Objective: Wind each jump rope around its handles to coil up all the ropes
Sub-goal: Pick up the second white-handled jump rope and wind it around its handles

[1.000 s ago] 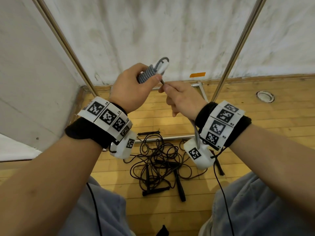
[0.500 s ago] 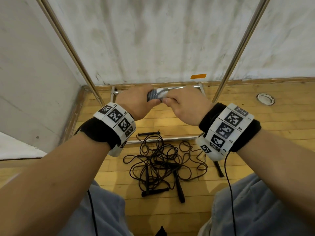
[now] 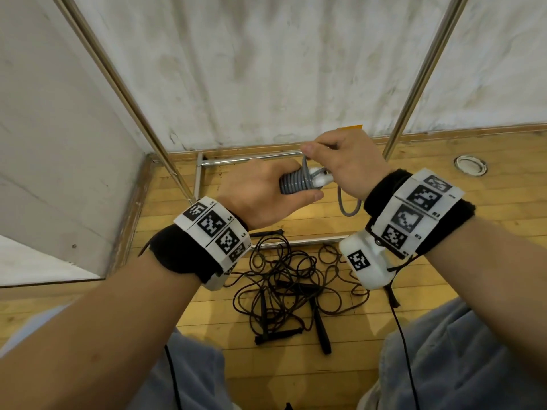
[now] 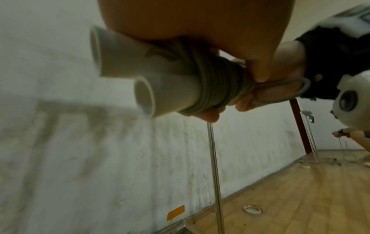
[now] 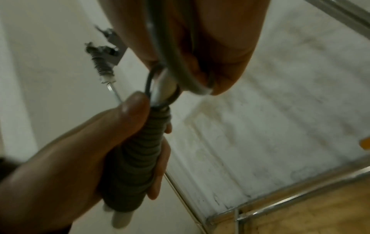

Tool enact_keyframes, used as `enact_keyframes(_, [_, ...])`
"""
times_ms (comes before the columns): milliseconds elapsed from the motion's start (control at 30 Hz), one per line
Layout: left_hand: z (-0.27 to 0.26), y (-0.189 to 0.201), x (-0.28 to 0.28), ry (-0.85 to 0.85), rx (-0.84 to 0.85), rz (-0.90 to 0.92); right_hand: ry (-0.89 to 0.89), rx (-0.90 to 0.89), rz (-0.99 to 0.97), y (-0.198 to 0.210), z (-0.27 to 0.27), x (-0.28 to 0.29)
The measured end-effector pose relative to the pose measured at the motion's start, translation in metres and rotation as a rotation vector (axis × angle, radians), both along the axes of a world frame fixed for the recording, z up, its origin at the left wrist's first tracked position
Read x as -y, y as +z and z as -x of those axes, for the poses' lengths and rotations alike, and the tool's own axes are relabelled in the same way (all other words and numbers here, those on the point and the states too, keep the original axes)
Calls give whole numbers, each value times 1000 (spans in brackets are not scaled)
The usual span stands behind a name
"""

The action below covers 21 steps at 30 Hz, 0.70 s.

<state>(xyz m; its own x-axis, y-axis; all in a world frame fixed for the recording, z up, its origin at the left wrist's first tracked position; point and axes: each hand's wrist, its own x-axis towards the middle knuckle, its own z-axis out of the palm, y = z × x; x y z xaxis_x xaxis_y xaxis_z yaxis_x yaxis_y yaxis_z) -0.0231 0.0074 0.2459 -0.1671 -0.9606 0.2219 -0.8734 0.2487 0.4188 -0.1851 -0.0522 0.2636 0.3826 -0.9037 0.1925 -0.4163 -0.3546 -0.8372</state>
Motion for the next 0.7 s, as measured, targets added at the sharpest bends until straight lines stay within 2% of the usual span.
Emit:
enact_keyframes(133, [4, 4, 0, 9, -241, -15, 54, 364, -395, -2, 3, 5])
enact_keyframes(233, [7, 9, 2, 34, -451, -84, 72, 437, -452, -5, 0, 4])
enact_keyframes(367, [3, 14, 7, 97, -554, -56, 141, 253, -285, -3, -6, -3])
enact_keyframes(567, [-3, 17, 10, 123, -495, -14, 161, -255, 49, 7, -17, -10])
enact_keyframes(633, [-5, 17, 12, 145, -453, -18, 132, -381, 85, 13, -16, -9])
enact_keyframes(700, [-7, 16, 14, 185, -406, -22, 142, -403, 44, 17, -15, -9])
